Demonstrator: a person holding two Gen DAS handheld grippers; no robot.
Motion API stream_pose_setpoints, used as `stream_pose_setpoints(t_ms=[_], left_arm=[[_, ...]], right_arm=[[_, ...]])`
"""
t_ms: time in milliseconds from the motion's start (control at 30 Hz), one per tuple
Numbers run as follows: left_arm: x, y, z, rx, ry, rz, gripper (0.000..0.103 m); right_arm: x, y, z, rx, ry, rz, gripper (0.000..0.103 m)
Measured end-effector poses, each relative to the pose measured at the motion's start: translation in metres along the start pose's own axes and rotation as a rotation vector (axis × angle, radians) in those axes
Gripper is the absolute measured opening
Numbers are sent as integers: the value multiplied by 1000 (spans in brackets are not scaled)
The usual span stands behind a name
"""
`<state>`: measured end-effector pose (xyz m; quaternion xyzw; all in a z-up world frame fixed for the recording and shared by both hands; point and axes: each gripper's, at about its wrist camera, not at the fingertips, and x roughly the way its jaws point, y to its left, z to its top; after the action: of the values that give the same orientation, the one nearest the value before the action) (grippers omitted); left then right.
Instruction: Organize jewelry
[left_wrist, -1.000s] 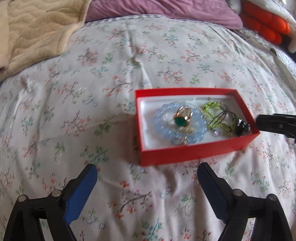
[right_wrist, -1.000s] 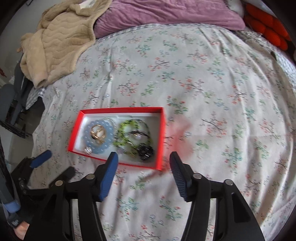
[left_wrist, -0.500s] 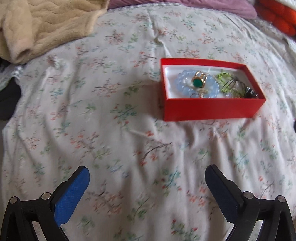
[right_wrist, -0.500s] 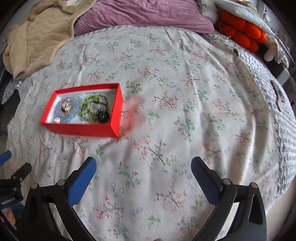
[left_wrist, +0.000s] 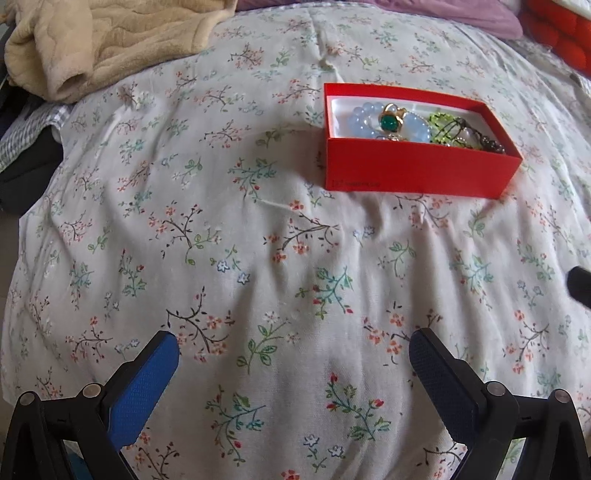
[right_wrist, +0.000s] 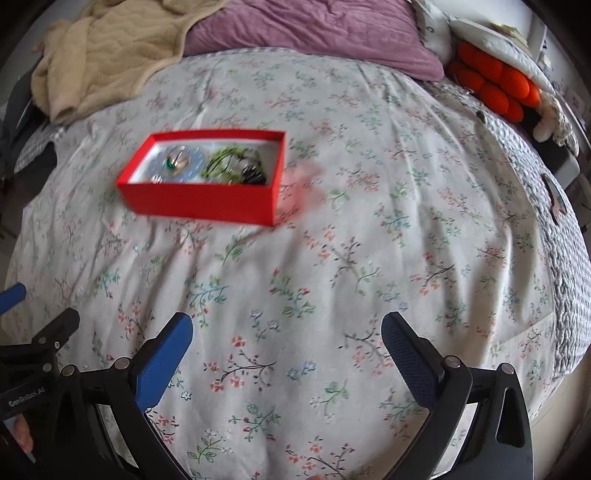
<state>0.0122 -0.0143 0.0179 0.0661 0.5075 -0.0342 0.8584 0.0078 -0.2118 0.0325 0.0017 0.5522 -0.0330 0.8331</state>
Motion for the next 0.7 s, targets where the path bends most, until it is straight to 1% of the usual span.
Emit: stream_pose_setpoints(t_ms=[167,467,700], left_arm=[[2,1,-4,-14,-10,-16,102],[6,8,-5,-43,-15,-7,102],[5,8,-5,-50,-20,-18,102]], right_arm=[[9,8,-5,-12,-1,-16,103],[16,17,-2,-8,8,2,103],[19,16,-4,-3,20,4,103]])
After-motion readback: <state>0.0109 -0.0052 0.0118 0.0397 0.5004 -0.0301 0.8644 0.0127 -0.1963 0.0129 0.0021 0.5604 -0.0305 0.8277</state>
